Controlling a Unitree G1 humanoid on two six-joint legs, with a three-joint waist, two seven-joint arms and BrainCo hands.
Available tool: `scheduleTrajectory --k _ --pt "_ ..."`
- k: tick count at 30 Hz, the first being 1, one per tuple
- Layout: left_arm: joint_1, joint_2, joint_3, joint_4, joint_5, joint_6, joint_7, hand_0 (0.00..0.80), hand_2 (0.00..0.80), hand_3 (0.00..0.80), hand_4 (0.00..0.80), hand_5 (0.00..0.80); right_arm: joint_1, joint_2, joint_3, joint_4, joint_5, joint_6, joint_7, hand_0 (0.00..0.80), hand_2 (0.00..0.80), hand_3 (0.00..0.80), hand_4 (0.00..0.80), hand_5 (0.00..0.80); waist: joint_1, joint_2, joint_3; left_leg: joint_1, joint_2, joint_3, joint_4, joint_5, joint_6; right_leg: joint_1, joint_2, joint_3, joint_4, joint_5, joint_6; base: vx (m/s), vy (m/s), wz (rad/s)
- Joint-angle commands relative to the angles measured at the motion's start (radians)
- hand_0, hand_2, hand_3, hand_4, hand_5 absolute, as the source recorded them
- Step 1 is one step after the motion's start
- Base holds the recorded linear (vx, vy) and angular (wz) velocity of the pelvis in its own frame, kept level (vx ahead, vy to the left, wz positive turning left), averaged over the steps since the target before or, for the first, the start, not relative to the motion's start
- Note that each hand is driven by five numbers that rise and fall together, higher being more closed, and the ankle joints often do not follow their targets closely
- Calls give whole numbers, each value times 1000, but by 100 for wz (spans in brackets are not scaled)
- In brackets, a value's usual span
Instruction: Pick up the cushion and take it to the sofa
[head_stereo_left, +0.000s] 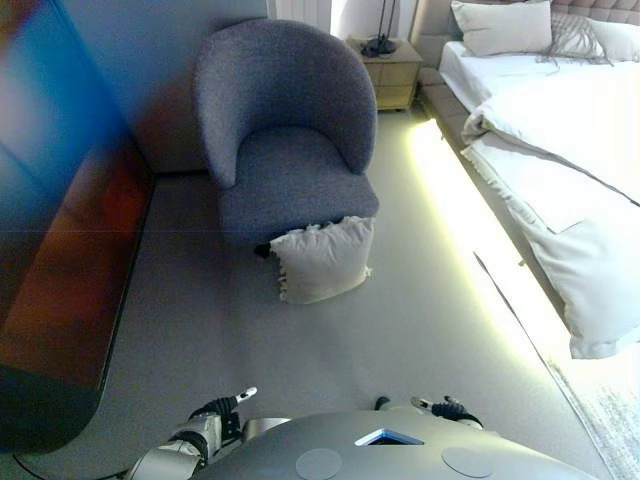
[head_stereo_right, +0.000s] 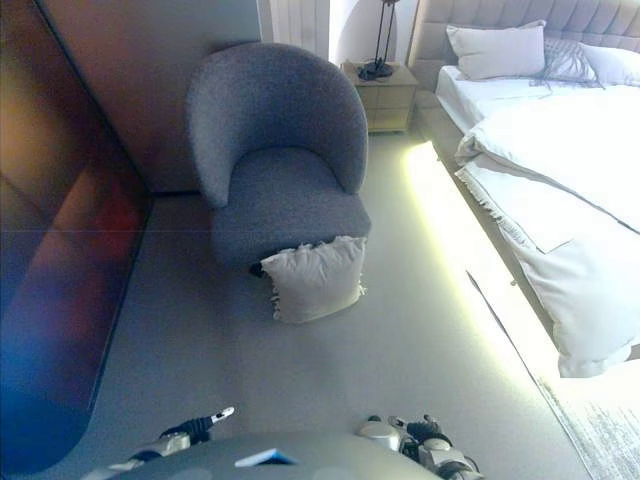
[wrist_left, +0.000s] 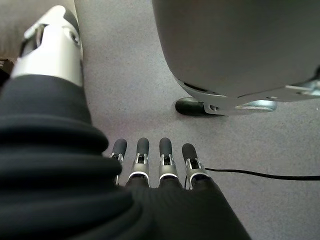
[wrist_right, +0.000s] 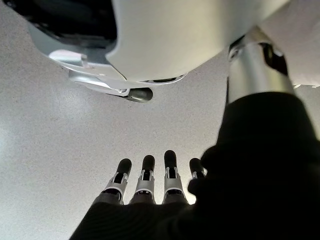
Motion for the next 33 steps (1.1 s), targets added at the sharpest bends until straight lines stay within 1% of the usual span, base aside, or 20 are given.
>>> scheduleTrajectory --k 1,8,15,16,18,19,20,21,22,23,24,25,26,27,28,29,30,31,32,33 --pt "-62 -37 -25 19 44 3 2 0 0 0 0 0 -74 9 14 24 6 -20 0 0 0 0 0 0 6 9 80 -50 -104 -13 11 -92 144 -12 68 -8 32 -103 -33 0 0 0" --pt "-62 -33 -29 18 48 8 -4 0 0 0 0 0 -75 7 16 26 2 -36 13 0 0 0 0 0 2 12 86 -52 -102 -13 10 -91 145 -20 75 -2 39 -108 -38 2 -5 0" --pt "-54 -33 -23 10 35 15 -10 0 0 0 0 0 -69 4 24 11 -25 -47 -2 0 0 0 0 0 -1 12 89 -52 -100 -14 24 -98 148 -23 90 -1 56 -128 -53 27 -70 1" --pt "-50 -30 -19 5 33 8 -20 0 0 0 0 0 -68 -3 29 -9 -54 -51 -2 0 0 0 0 0 -3 3 98 -69 -105 -14 112 -130 150 -29 95 -2 76 -140 -69 25 -121 2" --pt "-50 -29 -18 3 31 2 -21 0 0 0 0 0 -68 -4 30 -14 -61 -51 -1 0 0 0 0 0 -3 -1 95 -85 -107 -14 136 -136 150 -39 94 -1 82 -141 -73 -36 -136 1" --pt "-60 -29 -16 -17 -2 -31 -34 0 0 0 0 0 -76 -30 42 -60 -76 -54 -1 0 0 0 0 0 8 -40 133 -210 -124 -39 466 -227 164 -79 69 -4 148 -161 -119 -98 -137 -1" --pt "-61 -30 -16 -17 -4 -33 -34 0 0 0 0 0 -77 -31 42 -62 -77 -53 -2 0 0 0 0 0 8 -40 132 -219 -122 -41 476 -228 163 -83 70 -4 150 -162 -120 -128 -169 -3" --pt "-64 -31 -16 -18 -11 -39 -37 0 0 0 0 0 -79 -39 44 -71 -76 -50 -1 0 0 0 0 0 10 -46 139 -262 -128 -42 580 -220 159 -91 68 -4 158 -161 -129 -102 -159 0" --pt "-76 -43 3 -27 -141 -46 -28 0 0 0 0 0 -95 -79 48 -86 -47 -17 14 0 0 0 0 0 28 -47 167 -389 -138 -42 787 -155 133 -105 79 6 184 -159 -152 -97 -160 0" --pt "-77 -43 5 -28 -144 -44 -29 0 0 0 0 0 -95 -81 47 -86 -43 -16 15 0 0 0 0 0 29 -46 167 -394 -138 -43 790 -151 131 -105 80 6 185 -159 -152 -56 -168 -29" --pt "-82 -48 17 -24 -154 -34 -29 0 0 0 0 0 -102 -86 42 -79 -29 -10 28 0 0 0 0 0 44 -48 178 -431 -134 -51 757 -107 124 -93 82 4 190 -165 -148 53 -77 -26" --pt "-85 -52 23 -16 -153 -37 -31 0 0 0 0 0 -105 -89 39 -74 -19 -10 38 0 0 0 0 0 61 -44 187 -442 -125 -63 691 -68 115 -75 89 1 194 -179 -145 102 -82 -28" --pt "-82 -50 29 -12 -150 -44 -32 0 0 0 0 0 -107 -87 40 -69 -17 -13 42 0 0 0 0 0 75 -32 198 -439 -97 -74 596 -20 101 -54 109 2 206 -203 -147 90 -42 -14" --pt "-82 -50 29 -12 -150 -44 -32 0 0 0 0 0 -107 -87 40 -69 -17 -13 42 0 0 0 0 0 75 -32 198 -438 -97 -74 596 -20 101 -53 109 2 206 -203 -147 309 -51 -39" --pt "-59 -39 45 -10 -153 -57 -19 0 0 0 0 0 -103 -79 51 -68 -23 -22 43 0 0 0 0 0 97 -3 218 -449 -29 -94 399 150 44 3 172 22 215 -254 -166 336 -45 -57" --pt "-53 -35 51 -9 -149 -56 -17 0 0 0 0 0 -101 -77 53 -70 -20 -22 39 0 0 0 0 0 102 1 221 -455 -20 -97 365 177 35 15 186 28 216 -263 -170 336 -45 -48" --pt "-53 -35 51 -9 -149 -56 -17 0 0 0 0 0 -102 -77 53 -70 -20 -22 39 0 0 0 0 0 102 1 222 -454 -20 -97 365 177 35 15 186 28 216 -263 -170 500 65 -59" --pt "-26 -32 73 12 -120 -52 -23 0 0 0 0 0 -91 -68 52 -71 -21 -24 20 0 0 0 0 0 118 31 219 -501 24 -97 160 245 16 69 248 87 246 -320 -192 501 87 -13" --pt "-22 -31 78 17 -112 -51 -29 0 0 0 0 0 -87 -67 51 -73 -23 -25 18 0 0 0 0 0 121 27 224 -488 21 -86 124 246 17 81 245 100 261 -336 -193 729 167 30" --pt "-12 -33 90 32 -102 -55 -44 0 0 0 0 0 -74 -66 43 -81 -44 -25 16 0 0 0 0 0 116 43 216 -494 32 -82 61 237 15 92 259 125 288 -359 -199 495 164 44"
